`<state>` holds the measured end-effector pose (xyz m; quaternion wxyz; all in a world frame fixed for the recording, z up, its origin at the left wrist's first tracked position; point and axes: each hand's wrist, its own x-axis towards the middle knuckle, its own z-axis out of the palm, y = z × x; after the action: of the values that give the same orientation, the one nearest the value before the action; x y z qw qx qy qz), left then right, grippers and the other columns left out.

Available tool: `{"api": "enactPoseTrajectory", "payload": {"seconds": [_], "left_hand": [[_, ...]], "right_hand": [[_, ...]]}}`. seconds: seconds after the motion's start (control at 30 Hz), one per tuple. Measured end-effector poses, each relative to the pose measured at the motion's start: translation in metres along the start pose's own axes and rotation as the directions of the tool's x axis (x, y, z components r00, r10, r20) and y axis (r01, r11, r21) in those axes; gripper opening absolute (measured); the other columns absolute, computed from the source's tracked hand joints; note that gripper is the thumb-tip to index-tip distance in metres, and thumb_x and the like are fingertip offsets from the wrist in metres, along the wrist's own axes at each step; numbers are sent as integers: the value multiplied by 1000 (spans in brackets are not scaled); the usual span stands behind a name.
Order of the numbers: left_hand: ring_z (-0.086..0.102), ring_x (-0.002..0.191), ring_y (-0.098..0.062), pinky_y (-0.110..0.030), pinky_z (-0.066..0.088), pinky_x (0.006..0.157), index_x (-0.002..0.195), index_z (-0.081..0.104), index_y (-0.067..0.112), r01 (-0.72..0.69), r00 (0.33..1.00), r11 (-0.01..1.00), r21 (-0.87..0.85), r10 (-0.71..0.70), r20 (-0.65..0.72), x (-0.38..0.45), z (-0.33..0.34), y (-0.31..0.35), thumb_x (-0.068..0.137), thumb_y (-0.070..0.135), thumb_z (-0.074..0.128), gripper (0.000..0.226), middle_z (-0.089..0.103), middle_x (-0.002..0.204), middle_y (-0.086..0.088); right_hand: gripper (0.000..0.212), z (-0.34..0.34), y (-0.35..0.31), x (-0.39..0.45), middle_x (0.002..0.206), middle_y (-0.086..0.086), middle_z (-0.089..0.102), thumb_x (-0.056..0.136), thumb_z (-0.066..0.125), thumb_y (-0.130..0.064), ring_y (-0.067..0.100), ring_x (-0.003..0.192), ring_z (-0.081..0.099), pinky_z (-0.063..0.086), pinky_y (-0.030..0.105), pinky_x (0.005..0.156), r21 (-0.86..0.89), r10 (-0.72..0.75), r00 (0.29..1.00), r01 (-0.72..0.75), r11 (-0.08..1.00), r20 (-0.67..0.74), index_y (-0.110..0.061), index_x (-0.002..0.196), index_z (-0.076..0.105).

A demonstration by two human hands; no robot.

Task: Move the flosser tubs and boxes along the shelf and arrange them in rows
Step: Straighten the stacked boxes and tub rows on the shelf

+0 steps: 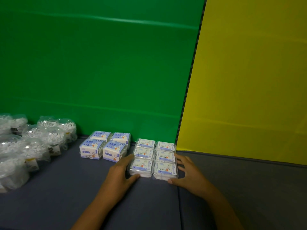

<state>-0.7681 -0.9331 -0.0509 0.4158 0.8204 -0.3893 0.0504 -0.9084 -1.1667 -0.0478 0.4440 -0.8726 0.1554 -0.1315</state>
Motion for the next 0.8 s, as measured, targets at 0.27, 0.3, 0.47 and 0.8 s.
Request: {"api": "enactPoseTrajectory", "payload": {"seconds": [0.27, 0.3, 0.47, 0.8], "left_hand": [[43, 127, -5, -13, 29, 102, 142, 44, 19, -7, 1000, 1000, 13, 7, -3, -1, 0, 3, 82, 29, 74, 68, 47, 144, 4], [42, 129, -7, -14, 28, 104, 142, 43, 20, -8, 1000, 1000, 11, 8, -7, -2, 0, 3, 82, 30, 74, 69, 46, 145, 4], [52, 118, -3, -23, 43, 103, 130, 56, 23, -96, 987, 994, -42, 90, -135, -13, -16, 4, 81, 29, 76, 53, 56, 130, 9], [46, 97, 5, -23, 46, 84, 127, 53, 25, -77, 954, 984, 158, 119, -276, 13, -119, -59, 77, 26, 78, 56, 49, 127, 6]], "right_hand": [[96, 1, -6, -3, 144, -5, 37, 69, 89, -19, 11, 132, 44, 40, 22, 108, -26, 13, 1000, -13, 1000, -11, -19, 148, 34], [95, 1, -7, -4, 144, -5, 37, 68, 89, -20, 11, 132, 44, 40, 24, 109, -25, 9, 1000, -9, 1000, -11, -21, 147, 35], [76, 0, -24, -9, 142, -9, 39, 71, 84, -33, 7, 130, 42, 33, 23, 109, -1, -45, 989, 45, 999, -141, -37, 135, 43], [78, 51, -97, 28, 135, -12, 39, 77, 80, -40, 4, 123, 41, 35, 22, 99, -258, -203, 960, 149, 954, -194, -32, 142, 37]]}}
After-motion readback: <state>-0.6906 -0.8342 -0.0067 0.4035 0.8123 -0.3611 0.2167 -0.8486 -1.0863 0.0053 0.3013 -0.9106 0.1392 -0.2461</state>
